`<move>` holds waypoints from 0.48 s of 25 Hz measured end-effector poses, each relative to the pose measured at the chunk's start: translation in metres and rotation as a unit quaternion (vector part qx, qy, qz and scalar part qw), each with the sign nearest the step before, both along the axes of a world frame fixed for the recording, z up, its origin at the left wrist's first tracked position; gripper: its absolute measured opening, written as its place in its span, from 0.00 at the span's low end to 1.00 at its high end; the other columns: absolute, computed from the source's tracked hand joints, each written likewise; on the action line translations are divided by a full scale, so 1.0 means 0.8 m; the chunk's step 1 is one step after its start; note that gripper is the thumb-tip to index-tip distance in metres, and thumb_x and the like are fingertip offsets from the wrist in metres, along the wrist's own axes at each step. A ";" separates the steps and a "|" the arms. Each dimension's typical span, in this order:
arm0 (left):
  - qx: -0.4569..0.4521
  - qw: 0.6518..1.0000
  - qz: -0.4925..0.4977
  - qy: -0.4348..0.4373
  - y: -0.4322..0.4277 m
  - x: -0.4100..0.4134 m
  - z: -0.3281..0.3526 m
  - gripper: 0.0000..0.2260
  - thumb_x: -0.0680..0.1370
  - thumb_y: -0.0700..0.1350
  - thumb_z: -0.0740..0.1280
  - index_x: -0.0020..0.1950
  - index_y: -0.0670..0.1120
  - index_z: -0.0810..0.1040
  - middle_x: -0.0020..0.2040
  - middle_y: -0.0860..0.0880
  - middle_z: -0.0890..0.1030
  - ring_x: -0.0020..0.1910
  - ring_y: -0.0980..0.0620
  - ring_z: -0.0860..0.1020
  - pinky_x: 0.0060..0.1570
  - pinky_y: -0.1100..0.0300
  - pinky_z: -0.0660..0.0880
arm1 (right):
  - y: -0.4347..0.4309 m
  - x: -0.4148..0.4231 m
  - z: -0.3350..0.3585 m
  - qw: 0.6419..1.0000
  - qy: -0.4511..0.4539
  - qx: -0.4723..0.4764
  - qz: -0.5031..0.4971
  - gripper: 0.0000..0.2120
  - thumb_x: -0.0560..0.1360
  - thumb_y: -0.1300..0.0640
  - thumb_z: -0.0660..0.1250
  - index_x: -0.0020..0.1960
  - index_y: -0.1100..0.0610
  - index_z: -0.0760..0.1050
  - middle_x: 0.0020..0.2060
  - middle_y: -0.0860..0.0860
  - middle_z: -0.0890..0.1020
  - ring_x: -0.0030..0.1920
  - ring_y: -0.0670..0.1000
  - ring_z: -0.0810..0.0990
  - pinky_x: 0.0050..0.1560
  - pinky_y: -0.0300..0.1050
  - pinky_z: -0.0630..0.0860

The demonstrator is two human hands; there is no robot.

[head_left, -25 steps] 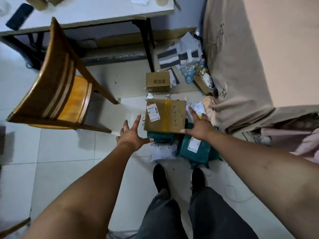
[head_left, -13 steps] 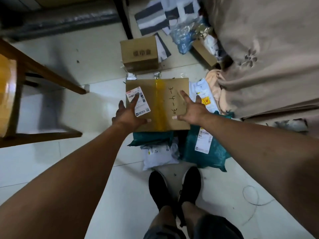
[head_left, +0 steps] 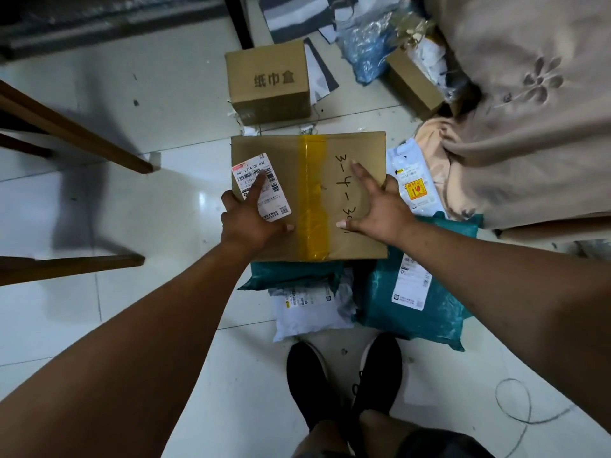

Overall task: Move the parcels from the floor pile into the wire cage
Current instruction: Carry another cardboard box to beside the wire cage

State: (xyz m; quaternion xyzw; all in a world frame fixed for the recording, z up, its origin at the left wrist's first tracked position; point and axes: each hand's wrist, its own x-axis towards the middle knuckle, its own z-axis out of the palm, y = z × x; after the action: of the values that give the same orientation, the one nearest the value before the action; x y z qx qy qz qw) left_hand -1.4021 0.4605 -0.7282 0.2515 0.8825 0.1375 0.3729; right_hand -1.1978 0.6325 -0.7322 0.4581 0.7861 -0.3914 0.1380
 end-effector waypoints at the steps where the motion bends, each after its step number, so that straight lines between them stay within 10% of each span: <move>1: 0.003 1.000 -0.002 0.002 -0.001 0.004 0.012 0.53 0.67 0.62 0.80 0.82 0.66 0.49 0.75 0.41 0.56 0.73 0.34 0.65 0.74 0.44 0.67 | -0.002 0.003 0.011 1.000 0.000 0.008 0.001 0.58 0.66 0.42 0.81 0.78 0.28 0.41 0.72 0.60 0.59 0.68 0.64 0.73 0.69 0.48 0.70; 12: -0.037 0.991 -0.115 0.059 0.012 0.058 0.333 0.53 0.68 0.61 0.80 0.80 0.72 0.44 0.75 0.41 0.54 0.69 0.32 0.67 0.66 0.40 0.72 | -0.037 0.080 0.334 0.998 -0.023 0.029 -0.046 0.56 0.68 0.38 0.78 0.76 0.26 0.38 0.70 0.65 0.60 0.63 0.70 0.73 0.67 0.59 0.72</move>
State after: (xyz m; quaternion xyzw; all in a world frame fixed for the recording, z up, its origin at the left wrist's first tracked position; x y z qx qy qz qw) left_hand -1.3557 0.4703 -0.4622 0.3454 0.8724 0.0460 0.3428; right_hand -1.1339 0.6028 -0.4649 0.5067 0.7715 -0.3640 0.1245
